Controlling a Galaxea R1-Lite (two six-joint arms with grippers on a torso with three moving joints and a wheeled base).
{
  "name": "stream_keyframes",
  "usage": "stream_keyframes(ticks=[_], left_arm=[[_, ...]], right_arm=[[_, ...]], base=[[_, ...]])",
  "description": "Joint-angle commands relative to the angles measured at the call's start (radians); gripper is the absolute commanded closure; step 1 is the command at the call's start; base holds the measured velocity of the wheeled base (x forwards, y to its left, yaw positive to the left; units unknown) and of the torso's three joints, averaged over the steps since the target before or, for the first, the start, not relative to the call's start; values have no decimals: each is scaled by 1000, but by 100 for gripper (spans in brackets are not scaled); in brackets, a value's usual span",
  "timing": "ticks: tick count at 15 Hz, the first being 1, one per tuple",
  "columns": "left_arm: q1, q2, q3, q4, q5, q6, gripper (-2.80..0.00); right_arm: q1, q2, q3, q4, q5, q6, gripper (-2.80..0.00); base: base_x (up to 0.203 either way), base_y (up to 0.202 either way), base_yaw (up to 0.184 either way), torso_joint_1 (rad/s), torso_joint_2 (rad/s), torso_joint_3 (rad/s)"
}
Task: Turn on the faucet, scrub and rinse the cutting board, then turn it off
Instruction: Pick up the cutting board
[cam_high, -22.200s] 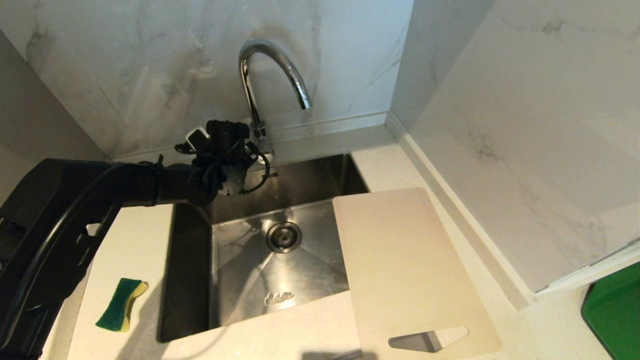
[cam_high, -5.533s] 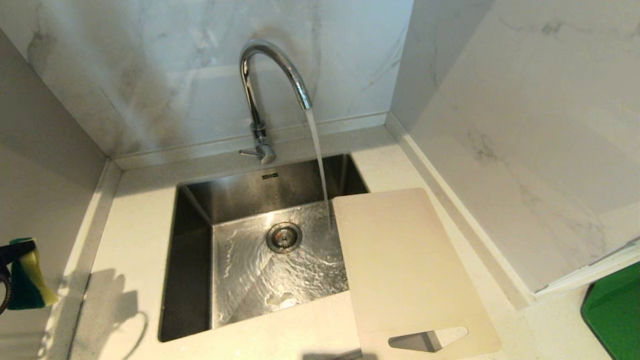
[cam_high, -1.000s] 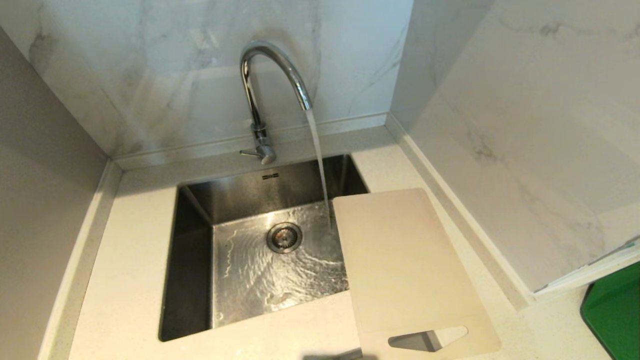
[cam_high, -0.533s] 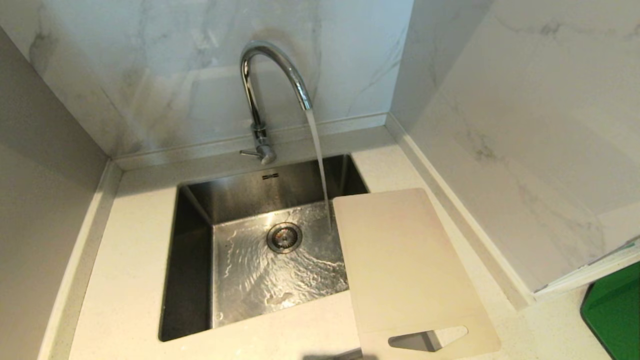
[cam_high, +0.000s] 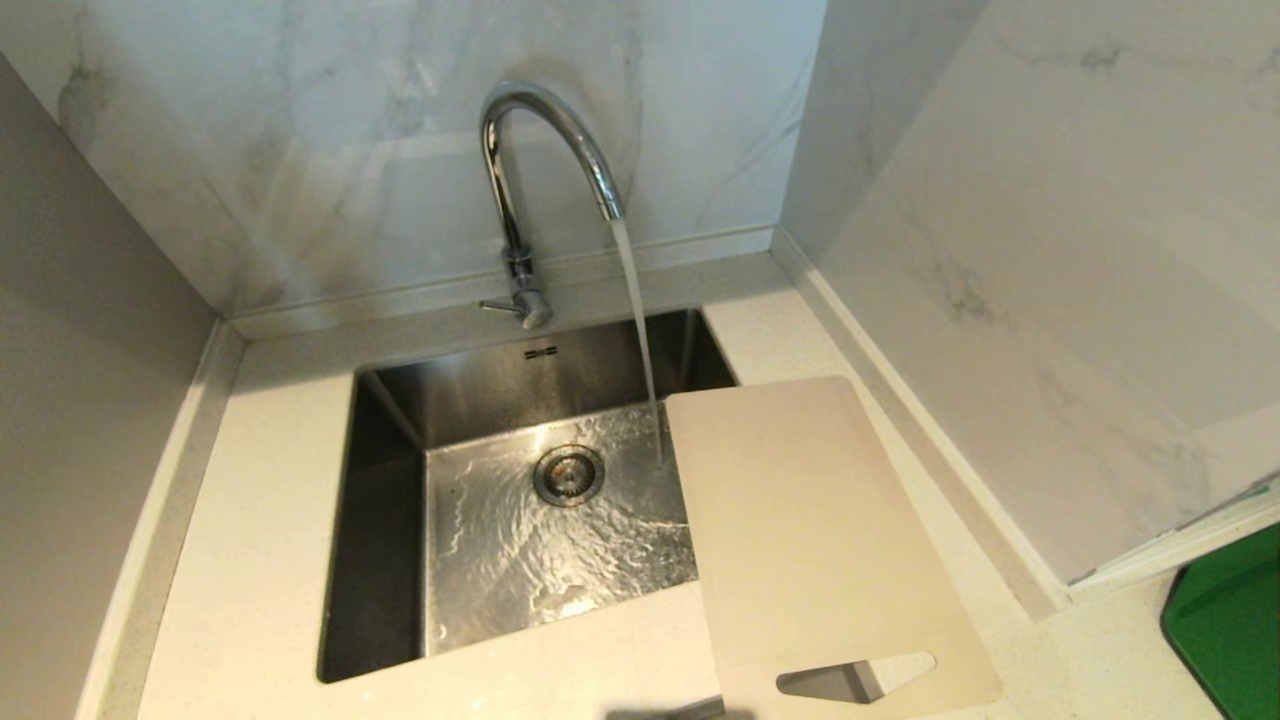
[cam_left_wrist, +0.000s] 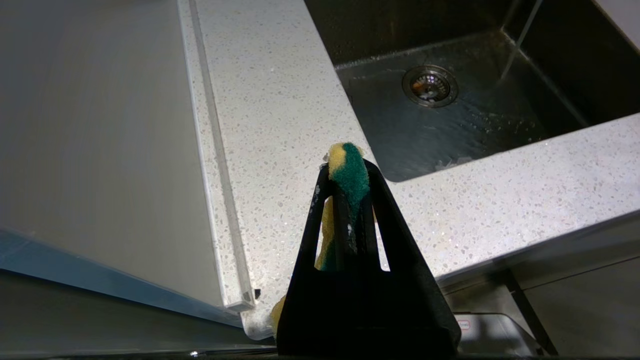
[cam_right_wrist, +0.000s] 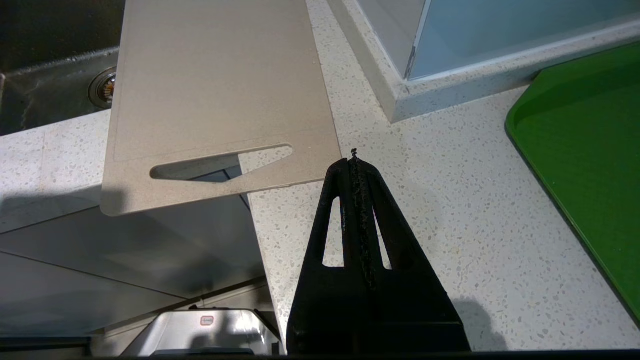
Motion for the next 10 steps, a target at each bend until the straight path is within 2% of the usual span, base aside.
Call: stream_keyframes(ticks=[1,10], left_arm=[[-1,0,0,0,0,-1,0],[-1,0,0,0,0,-5,0]], right_arm=[[0,0,0,0,0,0,0],[0,0,0,0,0,0,0]], base=[[0,0,0,0,0,0],[0,0,0,0,0,0]])
